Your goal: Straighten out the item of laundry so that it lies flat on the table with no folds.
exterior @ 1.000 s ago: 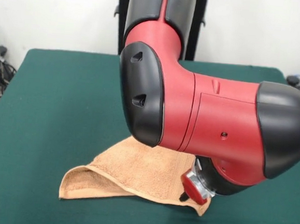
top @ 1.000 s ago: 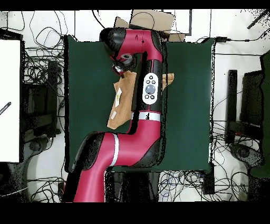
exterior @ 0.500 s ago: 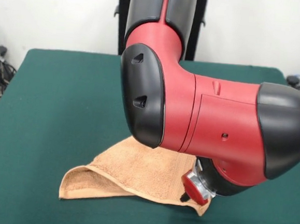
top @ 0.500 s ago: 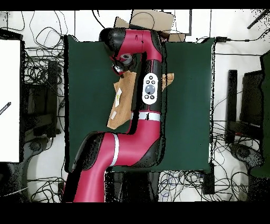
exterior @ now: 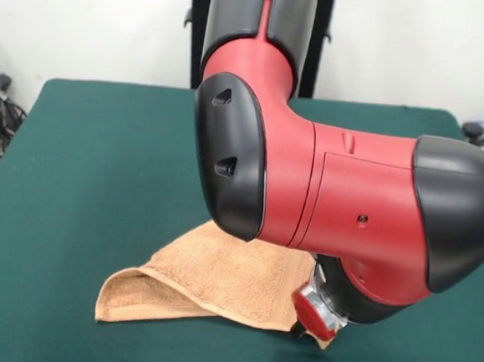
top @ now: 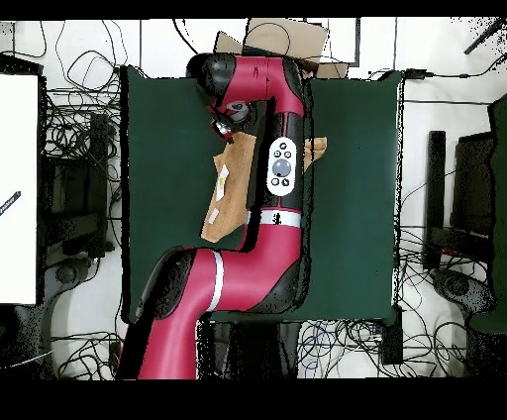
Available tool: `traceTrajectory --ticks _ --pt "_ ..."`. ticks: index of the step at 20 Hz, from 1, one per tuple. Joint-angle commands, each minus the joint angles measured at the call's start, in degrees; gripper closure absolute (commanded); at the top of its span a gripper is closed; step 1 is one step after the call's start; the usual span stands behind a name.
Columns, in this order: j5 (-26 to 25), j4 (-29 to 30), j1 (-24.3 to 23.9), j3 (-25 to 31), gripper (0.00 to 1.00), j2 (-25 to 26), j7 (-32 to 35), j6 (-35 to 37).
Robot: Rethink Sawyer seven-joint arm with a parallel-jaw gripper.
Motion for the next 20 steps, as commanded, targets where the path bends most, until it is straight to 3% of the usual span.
traceTrajectory --ticks 1,9,20 --pt "-0.56 7.06 0.51 4.27 0.0 0.68 7.06 -7.67" --pt "1.68 9.34 0.09 2.86 0.0 0.65 7.98 -9.1" --pt "2.9 10.18 -0.31 1.82 0.0 1.05 12.22 -4.91"
